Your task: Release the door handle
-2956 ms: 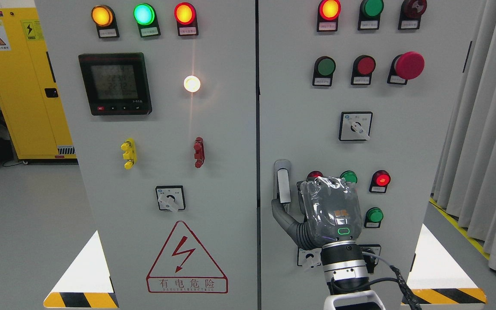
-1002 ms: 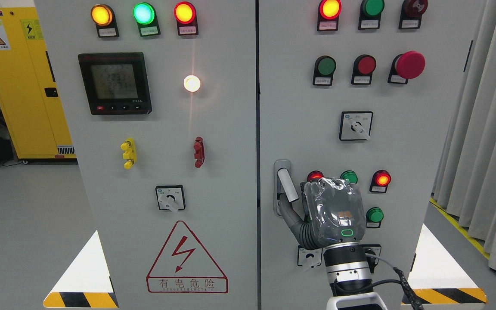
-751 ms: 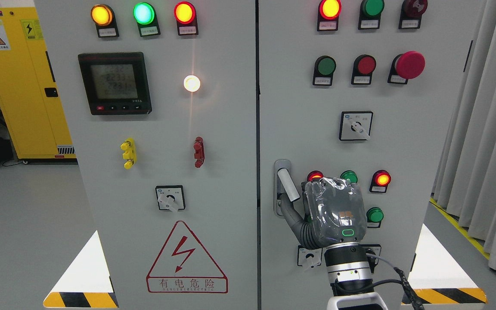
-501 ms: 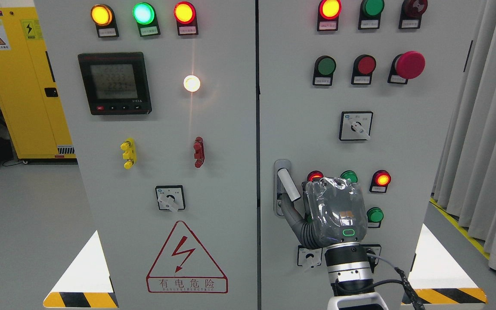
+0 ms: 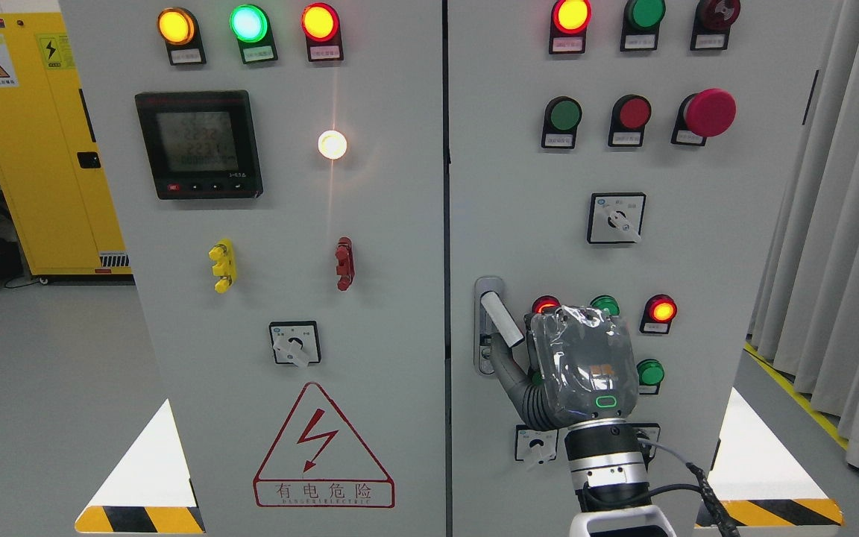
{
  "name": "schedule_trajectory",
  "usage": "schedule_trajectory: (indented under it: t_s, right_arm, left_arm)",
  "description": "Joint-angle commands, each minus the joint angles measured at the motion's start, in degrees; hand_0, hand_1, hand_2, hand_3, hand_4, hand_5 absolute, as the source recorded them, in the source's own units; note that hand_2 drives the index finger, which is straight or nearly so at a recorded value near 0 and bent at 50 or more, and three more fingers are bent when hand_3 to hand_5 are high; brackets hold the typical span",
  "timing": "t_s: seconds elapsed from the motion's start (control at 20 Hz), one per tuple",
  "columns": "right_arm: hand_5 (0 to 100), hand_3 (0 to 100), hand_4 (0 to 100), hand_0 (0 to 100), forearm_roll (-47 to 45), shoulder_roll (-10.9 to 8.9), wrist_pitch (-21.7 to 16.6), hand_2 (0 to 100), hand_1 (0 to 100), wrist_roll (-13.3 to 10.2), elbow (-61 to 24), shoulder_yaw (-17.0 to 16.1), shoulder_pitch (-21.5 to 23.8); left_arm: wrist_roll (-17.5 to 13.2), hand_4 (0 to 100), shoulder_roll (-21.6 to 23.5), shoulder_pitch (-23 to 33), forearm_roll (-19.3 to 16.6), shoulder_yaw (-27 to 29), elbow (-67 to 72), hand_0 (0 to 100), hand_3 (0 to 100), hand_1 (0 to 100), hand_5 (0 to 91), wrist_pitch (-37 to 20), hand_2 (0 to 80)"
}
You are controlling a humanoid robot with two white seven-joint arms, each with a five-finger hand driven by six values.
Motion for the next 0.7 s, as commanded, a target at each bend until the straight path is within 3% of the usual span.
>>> schedule_trajectory:
  t_s: [0.0,0.65]
  right_arm:
    - [100,100,100,64,-0.2,-0.13,-0.1,100,43,0.0,-0.7,-0.6,0.0]
    - [100,100,100,58,-0.2,-0.39,-0.4,100,43,0.1,-0.7,-1.3,-0.2]
  left_arm:
    - [0.0,0,0.0,0.0,0.0,0.0,-0.7,12,0,56,0.0,0.0,0.0]
    - [0.0,0,0.0,0.0,0.0,0.0,-0.7,12,0,56,0.0,0.0,0.0]
